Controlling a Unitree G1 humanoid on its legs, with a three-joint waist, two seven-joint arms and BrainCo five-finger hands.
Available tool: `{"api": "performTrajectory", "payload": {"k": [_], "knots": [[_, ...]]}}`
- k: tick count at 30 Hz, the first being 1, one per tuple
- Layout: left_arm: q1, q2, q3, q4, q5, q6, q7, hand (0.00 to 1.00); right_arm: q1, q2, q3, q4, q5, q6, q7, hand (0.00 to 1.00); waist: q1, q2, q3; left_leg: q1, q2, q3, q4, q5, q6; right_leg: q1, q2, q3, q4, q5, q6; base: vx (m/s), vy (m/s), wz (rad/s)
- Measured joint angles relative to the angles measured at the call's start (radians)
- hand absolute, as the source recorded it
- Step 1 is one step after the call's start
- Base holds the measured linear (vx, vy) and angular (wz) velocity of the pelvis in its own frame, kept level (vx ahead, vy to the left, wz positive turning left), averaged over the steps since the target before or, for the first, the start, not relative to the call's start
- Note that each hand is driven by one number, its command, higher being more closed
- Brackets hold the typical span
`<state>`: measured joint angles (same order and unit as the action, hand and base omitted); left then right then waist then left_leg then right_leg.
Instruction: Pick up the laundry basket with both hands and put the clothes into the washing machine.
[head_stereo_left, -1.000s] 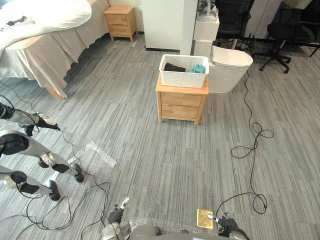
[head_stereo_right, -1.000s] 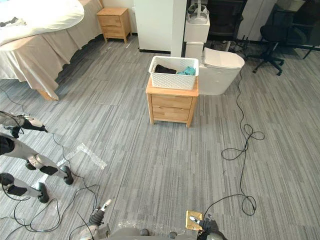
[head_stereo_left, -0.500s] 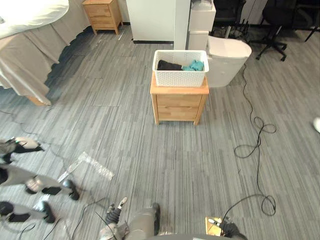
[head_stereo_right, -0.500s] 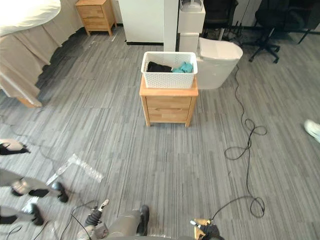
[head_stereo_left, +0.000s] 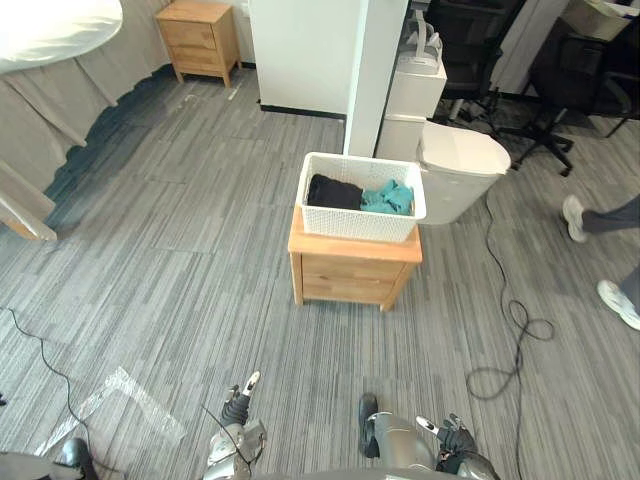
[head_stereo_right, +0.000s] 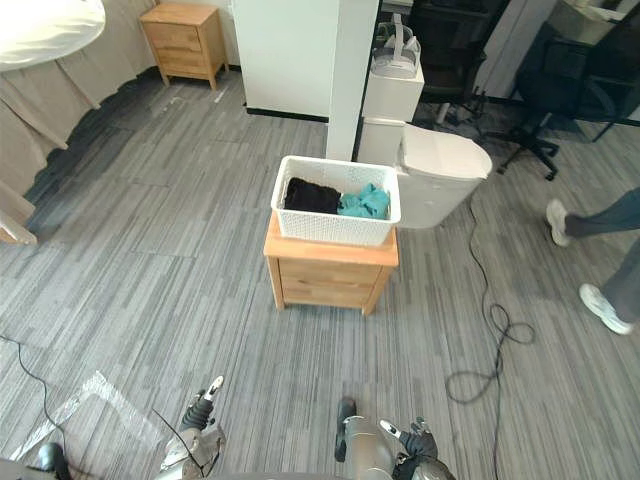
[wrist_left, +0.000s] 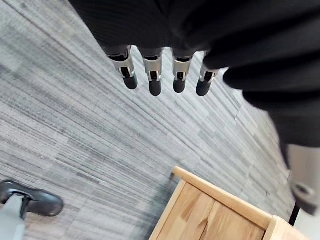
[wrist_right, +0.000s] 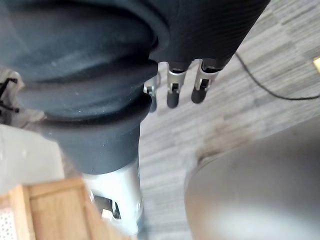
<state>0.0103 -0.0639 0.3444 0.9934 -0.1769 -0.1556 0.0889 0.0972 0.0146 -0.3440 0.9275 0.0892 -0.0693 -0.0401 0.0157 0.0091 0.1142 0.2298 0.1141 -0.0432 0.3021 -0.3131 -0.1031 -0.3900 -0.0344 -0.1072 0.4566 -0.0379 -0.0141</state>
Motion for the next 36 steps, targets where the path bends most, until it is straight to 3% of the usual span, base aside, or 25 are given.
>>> {"api": "performTrajectory", "payload": {"k": [1,2,3,4,6,8,9,12,14,15,16,17,18,20,22,23,25,27,29,30,31,32,36], "knots": [[0.0,-0.009,0.006,-0.001,0.0,-0.001,0.0,0.0,0.0,-0.002,0.0,0.0,0.0,-0.001,0.0,0.0,-0.002,0.004,-0.002,-0.013,0.003,-0.013,0.039,0.024,0.013,0.004,0.002,-0.006,0.018,-0.034,-0.004,0.54,-0.323,0.3],[0.003,-0.014,0.018,0.002,0.001,0.0,-0.001,0.0,-0.002,-0.009,0.002,0.0,0.0,0.001,0.001,0.0,-0.004,0.02,-0.003,-0.07,0.014,-0.027,0.181,0.069,0.049,0.03,0.018,-0.023,0.037,-0.081,-0.024,0.54,-0.325,0.26],[0.007,-0.015,0.052,-0.003,0.0,-0.001,-0.001,0.0,0.0,-0.018,0.013,-0.002,0.0,0.001,0.003,0.0,-0.005,0.033,0.002,-0.173,0.021,-0.053,0.426,0.178,0.081,0.08,0.039,-0.04,0.028,-0.115,-0.048,0.51,-0.312,0.1],[0.01,-0.014,0.064,-0.003,-0.001,-0.001,0.0,0.0,0.001,-0.019,0.022,-0.001,0.0,0.002,0.003,0.0,0.006,0.033,0.003,-0.225,0.033,-0.068,0.54,0.242,0.09,0.107,0.051,-0.039,0.024,-0.13,-0.061,0.45,-0.273,-0.01],[0.026,0.001,0.065,-0.004,-0.007,0.0,0.0,0.0,0.005,-0.019,0.036,0.002,0.002,0.001,-0.001,0.0,0.025,0.03,0.009,-0.357,0.082,-0.065,0.807,0.239,0.09,0.211,0.092,-0.043,-0.005,-0.153,-0.091,0.41,-0.263,-0.21],[0.033,0.014,0.044,-0.025,-0.007,-0.001,-0.001,0.0,0.004,-0.019,0.049,0.013,0.005,0.0,-0.003,0.0,0.029,0.008,0.016,-0.455,0.097,-0.048,0.871,0.238,0.092,0.289,0.088,-0.045,-0.047,-0.167,-0.096,0.31,-0.224,-0.1],[0.034,0.027,0.019,-0.039,-0.007,-0.001,-0.001,0.0,0.003,-0.02,0.048,0.021,0.02,0.001,-0.004,0.0,0.03,-0.011,0.014,-0.531,0.097,-0.011,0.842,0.237,0.092,0.335,0.069,-0.05,-0.092,-0.196,-0.082,0.22,-0.169,0.03],[0.032,0.023,-0.019,-0.039,-0.007,-0.002,0.0,0.0,0.013,-0.029,0.039,0.029,0.033,0.002,-0.007,0.0,0.025,0.0,0.017,-0.578,0.095,0.079,0.652,0.193,0.058,0.38,0.052,-0.059,-0.118,-0.211,-0.063,0.21,-0.05,0.12],[0.028,0.019,-0.028,-0.04,-0.008,-0.003,0.002,0.0,0.021,-0.021,0.012,0.031,0.045,0.007,-0.011,0.0,0.025,0.003,0.017,-0.545,0.062,0.182,0.364,0.181,0.041,0.421,0.04,-0.064,-0.131,-0.224,-0.041,0.26,0.075,0.17],[0.033,0.012,-0.033,-0.038,-0.008,-0.004,0.002,0.0,0.021,-0.021,-0.006,0.031,0.06,0.006,-0.013,0.0,0.028,0.013,0.011,-0.501,0.029,0.185,0.174,0.226,0.028,0.423,0.042,-0.062,-0.125,-0.236,-0.02,0.23,0.096,0.05],[0.039,0.006,-0.032,-0.035,-0.008,-0.005,0.003,0.0,0.021,-0.022,-0.014,0.031,0.062,0.006,-0.014,0.0,0.028,0.028,0.001,-0.492,0.02,0.183,0.108,0.266,0.049,0.422,0.054,-0.057,-0.124,-0.243,-0.011,0.28,0.166,0.05],[0.041,0.011,-0.028,-0.012,-0.009,-0.005,0.001,0.0,0.008,-0.01,-0.031,0.041,0.067,0.007,-0.017,0.0,0.024,0.01,-0.008,-0.473,-0.003,0.198,0.075,0.235,0.088,0.43,0.035,-0.05,-0.118,-0.266,-0.005,0.19,0.122,0.0],[0.035,0.02,-0.019,-0.008,-0.009,-0.005,0.0,0.0,0.009,0.007,-0.042,0.038,0.067,0.004,-0.018,0.0,0.026,-0.022,-0.015,-0.448,-0.027,0.219,0.033,0.233,0.091,0.427,0.008,-0.038,-0.107,-0.273,0.008,0.27,0.173,-0.06],[0.042,0.024,0.011,-0.002,-0.009,-0.006,0.0,0.0,0.013,0.024,-0.055,0.039,0.067,0.001,-0.017,0.0,0.033,-0.043,-0.029,-0.416,-0.052,0.248,0.003,0.218,0.105,0.424,-0.021,-0.001,-0.083,-0.281,0.024,0.22,0.145,-0.25],[0.052,0.023,0.02,0.001,-0.009,-0.005,-0.002,0.0,0.027,0.03,-0.067,0.039,0.068,0.001,-0.011,0.0,0.029,-0.04,-0.03,-0.365,-0.068,0.269,-0.028,0.205,0.119,0.402,-0.042,0.034,0.011,-0.272,0.04,0.17,0.133,-0.21],[0.058,0.022,0.021,0.011,-0.009,-0.005,-0.003,0.0,0.045,0.035,-0.098,0.037,0.07,0.0,-0.004,0.0,0.028,-0.027,-0.033,-0.33,-0.071,0.274,-0.051,0.197,0.128,0.376,-0.047,0.055,0.091,-0.255,0.067,0.14,0.112,-0.19],[0.065,0.023,0.026,0.035,-0.01,-0.005,-0.002,0.0,0.069,0.037,-0.15,0.039,0.099,0.002,-0.001,0.0,0.029,-0.005,-0.046,-0.288,-0.07,0.281,-0.091,0.192,0.134,0.338,-0.063,0.069,0.161,-0.261,0.072,0.12,0.091,-0.16],[0.081,0.016,0.055,0.038,-0.013,-0.005,-0.002,0.0,0.07,0.037,-0.178,0.04,0.127,0.001,-0.001,0.0,0.024,0.009,-0.056,-0.261,-0.045,0.281,-0.11,0.184,0.12,0.301,-0.094,0.05,0.147,-0.265,0.078,0.15,0.034,-0.08],[0.086,0.017,0.071,0.038,-0.031,-0.006,-0.002,0.0,0.076,0.038,-0.174,0.039,0.154,0.001,-0.001,0.0,0.024,0.003,-0.061,-0.253,-0.022,0.276,-0.112,0.179,0.101,0.298,-0.11,0.04,0.041,-0.25,0.081,0.12,-0.068,0.05],[0.091,0.023,0.088,0.034,-0.052,-0.007,-0.001,0.0,0.091,0.045,-0.163,0.035,0.171,0.001,-0.003,0.0,0.026,-0.035,-0.085,-0.25,-0.031,0.277,-0.115,0.178,0.078,0.306,-0.142,0.033,-0.095,-0.161,0.085,0.09,-0.135,0.1],[0.098,0.033,0.09,0.023,-0.059,-0.007,0.0,0.0,0.099,0.054,-0.155,0.023,0.182,0.002,-0.006,0.0,0.027,-0.057,-0.095,-0.247,-0.041,0.278,-0.119,0.179,0.073,0.305,-0.158,0.033,-0.136,-0.104,0.09,0.16,-0.238,0.14],[0.108,0.047,0.09,0.001,-0.079,-0.006,0.004,0.0,0.116,0.061,-0.136,-0.022,0.194,0.004,-0.01,0.0,0.025,-0.07,-0.108,-0.234,-0.044,0.277,-0.131,0.183,0.061,0.324,-0.166,0.034,-0.158,-0.131,0.137,0.21,-0.266,-0.01],[0.173,-0.007,0.044,-0.311,-0.169,-0.009,0.007,0.0,0.193,0.008,-0.074,-0.494,0.193,-0.007,-0.027,0.0,0.023,-0.001,-0.143,-0.184,0.007,0.263,-0.227,0.224,0.004,0.37,-0.101,0.011,-0.253,-0.117,0.113,0.21,-0.196,0.01]]}}
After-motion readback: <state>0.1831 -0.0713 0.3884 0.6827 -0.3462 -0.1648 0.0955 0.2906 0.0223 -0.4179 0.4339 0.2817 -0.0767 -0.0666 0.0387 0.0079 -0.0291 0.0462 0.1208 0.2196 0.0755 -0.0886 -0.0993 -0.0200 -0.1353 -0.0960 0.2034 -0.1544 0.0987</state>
